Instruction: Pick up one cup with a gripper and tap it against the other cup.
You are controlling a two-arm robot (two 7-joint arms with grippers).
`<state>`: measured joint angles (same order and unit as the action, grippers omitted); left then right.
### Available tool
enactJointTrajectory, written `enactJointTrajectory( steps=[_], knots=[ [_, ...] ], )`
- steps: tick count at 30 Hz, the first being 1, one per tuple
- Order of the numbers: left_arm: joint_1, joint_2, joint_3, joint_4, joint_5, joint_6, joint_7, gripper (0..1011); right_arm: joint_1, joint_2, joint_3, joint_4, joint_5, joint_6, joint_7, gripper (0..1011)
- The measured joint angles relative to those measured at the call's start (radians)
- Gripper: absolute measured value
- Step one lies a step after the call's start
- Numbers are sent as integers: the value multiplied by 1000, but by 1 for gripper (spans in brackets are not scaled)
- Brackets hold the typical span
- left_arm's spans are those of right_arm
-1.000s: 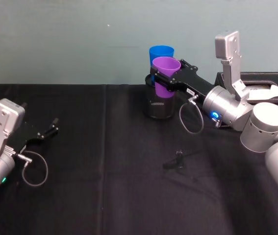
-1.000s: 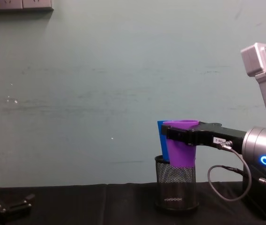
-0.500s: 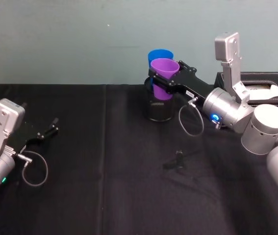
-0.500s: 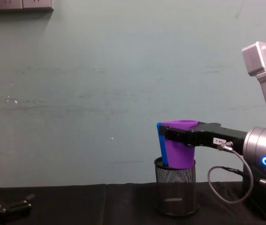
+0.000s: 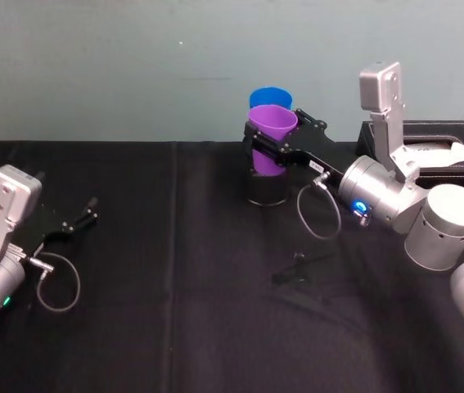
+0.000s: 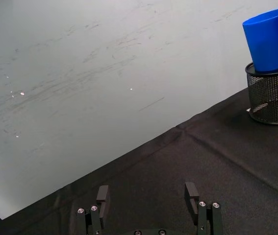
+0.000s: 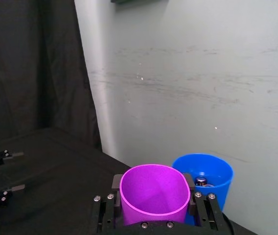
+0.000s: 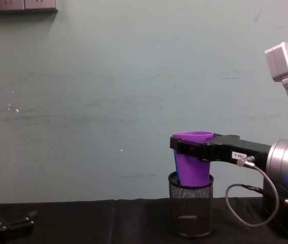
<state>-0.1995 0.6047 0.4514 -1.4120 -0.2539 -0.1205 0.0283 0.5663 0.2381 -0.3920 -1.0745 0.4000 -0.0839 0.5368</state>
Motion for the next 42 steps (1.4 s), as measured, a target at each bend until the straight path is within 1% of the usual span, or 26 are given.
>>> enactJointTrajectory(
  steps=[17,26,30,33,35,38,39,40,42],
  knots=[
    [0,0,0,0,0,0,0,1000,-62,38,-4,-106,9,37,-27,724],
    [0,0,0,0,0,0,0,1000,-106,65,-10,-186,10,61,-43,726],
    [0,0,0,0,0,0,0,1000,-134,79,-11,-233,9,71,-56,726],
    [0,0,0,0,0,0,0,1000,-169,95,-13,-286,-5,72,-80,726],
    [0,0,0,0,0,0,0,1000,-186,101,-14,-305,-13,72,-89,726],
    [0,0,0,0,0,0,0,1000,-228,109,-14,-344,-24,71,-111,726],
    [0,0,0,0,0,0,0,1000,-250,110,-13,-361,-29,69,-121,726],
    [0,0,0,0,0,0,0,1000,-250,110,-13,-361,-29,69,-121,726],
    [0,0,0,0,0,0,0,1000,-279,111,-12,-381,-39,64,-138,726]
  ],
)
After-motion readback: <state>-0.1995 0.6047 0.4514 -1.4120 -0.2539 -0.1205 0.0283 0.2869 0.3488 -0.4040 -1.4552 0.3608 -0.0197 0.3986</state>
